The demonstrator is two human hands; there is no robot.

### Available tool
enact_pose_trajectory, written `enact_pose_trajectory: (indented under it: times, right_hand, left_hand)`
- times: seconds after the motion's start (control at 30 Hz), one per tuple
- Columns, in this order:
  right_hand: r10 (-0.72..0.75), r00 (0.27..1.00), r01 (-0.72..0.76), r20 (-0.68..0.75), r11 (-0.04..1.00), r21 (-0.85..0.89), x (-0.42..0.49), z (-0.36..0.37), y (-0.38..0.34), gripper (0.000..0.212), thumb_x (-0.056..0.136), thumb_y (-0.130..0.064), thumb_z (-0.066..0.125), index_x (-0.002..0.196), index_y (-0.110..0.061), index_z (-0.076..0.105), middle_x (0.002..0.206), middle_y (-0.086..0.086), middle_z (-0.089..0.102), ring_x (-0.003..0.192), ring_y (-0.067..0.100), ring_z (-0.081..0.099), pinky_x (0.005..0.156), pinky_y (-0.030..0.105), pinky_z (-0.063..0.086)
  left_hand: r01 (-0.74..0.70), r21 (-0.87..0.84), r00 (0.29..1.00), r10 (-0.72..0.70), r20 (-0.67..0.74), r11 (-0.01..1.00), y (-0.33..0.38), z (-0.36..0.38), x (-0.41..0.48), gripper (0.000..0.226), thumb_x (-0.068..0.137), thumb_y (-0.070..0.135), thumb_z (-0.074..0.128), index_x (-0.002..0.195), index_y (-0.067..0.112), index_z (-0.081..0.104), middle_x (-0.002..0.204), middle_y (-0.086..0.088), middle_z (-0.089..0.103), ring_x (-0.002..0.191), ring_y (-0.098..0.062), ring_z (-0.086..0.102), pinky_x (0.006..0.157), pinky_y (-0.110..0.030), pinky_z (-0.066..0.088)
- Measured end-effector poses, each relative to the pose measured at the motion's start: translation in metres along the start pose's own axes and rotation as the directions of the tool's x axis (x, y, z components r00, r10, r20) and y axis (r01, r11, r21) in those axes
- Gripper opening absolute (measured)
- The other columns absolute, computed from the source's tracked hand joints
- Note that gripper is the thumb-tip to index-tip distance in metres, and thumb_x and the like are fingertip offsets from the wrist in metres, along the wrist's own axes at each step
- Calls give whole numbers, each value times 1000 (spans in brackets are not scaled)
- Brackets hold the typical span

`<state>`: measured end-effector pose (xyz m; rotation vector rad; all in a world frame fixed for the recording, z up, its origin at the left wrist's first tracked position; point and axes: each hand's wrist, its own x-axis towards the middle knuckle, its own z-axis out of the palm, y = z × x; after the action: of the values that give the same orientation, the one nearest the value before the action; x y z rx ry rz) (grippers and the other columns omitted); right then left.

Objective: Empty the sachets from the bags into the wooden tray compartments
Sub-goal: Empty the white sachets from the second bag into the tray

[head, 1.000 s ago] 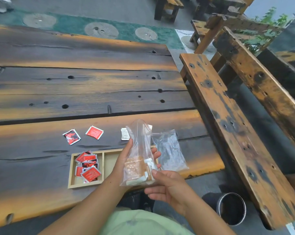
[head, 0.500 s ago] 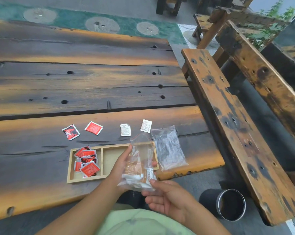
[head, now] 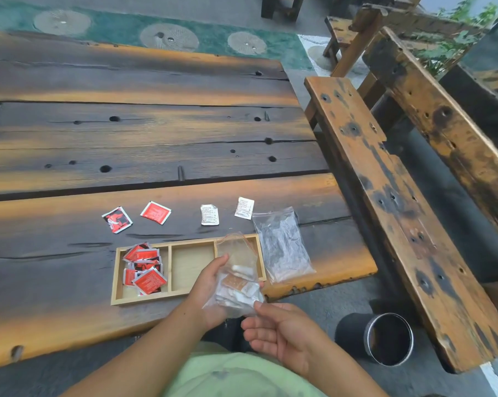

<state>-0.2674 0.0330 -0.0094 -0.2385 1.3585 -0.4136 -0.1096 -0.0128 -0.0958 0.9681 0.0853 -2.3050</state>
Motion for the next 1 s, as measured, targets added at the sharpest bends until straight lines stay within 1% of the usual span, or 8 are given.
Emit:
enact_pose_trajectory:
  times: [0.13, 0.23, 0.5, 0.57, 0.67, 0.8, 0.9, 1.0]
  right_hand:
    - [-3, 1000, 3, -2, 999, -32, -1, 2, -1, 21, 95, -19, 64, 93, 1, 69, 78, 17, 74, 55, 19, 70, 48, 27, 56]
    - [-4, 1000, 4, 1, 999, -39, -2, 3, -2, 21, 96, -19, 63, 93, 1, 69, 78, 17, 74, 55, 19, 70, 48, 27, 56]
    - [-30, 1000, 30, 6, 998, -54, -6, 7, -9, 20, 98, -20, 61, 91, -2, 66, 78, 17, 74, 55, 19, 70, 48, 26, 56]
    - [-38, 999, 38, 7, 998, -56, -7, 8, -12, 19, 98, -18, 60, 90, -2, 66, 78, 17, 74, 55, 18, 70, 48, 26, 56]
    - [-50, 999, 50, 9, 997, -61, -8, 9, -15, 19, 98, -15, 60, 89, -1, 67, 78, 18, 74, 54, 19, 70, 48, 26, 57]
    - [-65, 997, 68, 38, 994, -89, -9, 10, -20, 17, 98, -13, 59, 91, 0, 67, 76, 18, 73, 54, 19, 69, 47, 25, 56]
    - [-77, 996, 81, 44, 992, -95, -10, 12, -23, 18, 98, -13, 58, 89, -1, 68, 75, 17, 73, 53, 18, 69, 47, 25, 56]
    - [-90, 995, 94, 47, 991, -93, -12, 13, -26, 20, 99, -12, 57, 88, -1, 69, 74, 17, 73, 53, 19, 69, 47, 25, 55]
  left_hand:
    - [-14, -13, 1000, 13, -25, 1000, 0, -2, 4, 65, 83, 42, 61, 127, -5, 52, 105, -37, 62, 96, -44, 65, 88, -49, 50]
    - [-15, -2, 999, 15, -41, 1000, 1, -1, 4, 58, 83, 41, 58, 113, -8, 57, 102, -39, 63, 91, -45, 66, 88, -50, 48]
    - [3, -75, 1000, -5, -25, 997, 4, -2, 1, 73, 90, 49, 49, 128, -13, 52, 109, -35, 63, 95, -43, 66, 88, -46, 50]
    - [-24, -102, 1000, 22, -21, 994, 3, -3, 1, 72, 89, 47, 55, 133, -9, 51, 113, -32, 61, 100, -43, 63, 97, -48, 44]
    - [-91, -139, 996, 88, -27, 986, 2, -4, 3, 58, 89, 40, 59, 129, -1, 56, 110, -28, 61, 100, -43, 62, 105, -52, 36]
    - [-145, -93, 987, 137, -81, 985, 5, -2, 1, 53, 85, 39, 69, 125, 6, 59, 111, -20, 57, 105, -35, 52, 101, -50, 39]
    - [-142, -90, 987, 134, -88, 986, 8, 1, 0, 48, 83, 40, 70, 119, 9, 61, 103, -13, 54, 90, -25, 53, 81, -39, 46]
    - [-153, -69, 983, 145, -108, 986, 8, 2, -4, 63, 84, 43, 68, 129, 2, 54, 118, -26, 56, 107, -41, 58, 90, -49, 48]
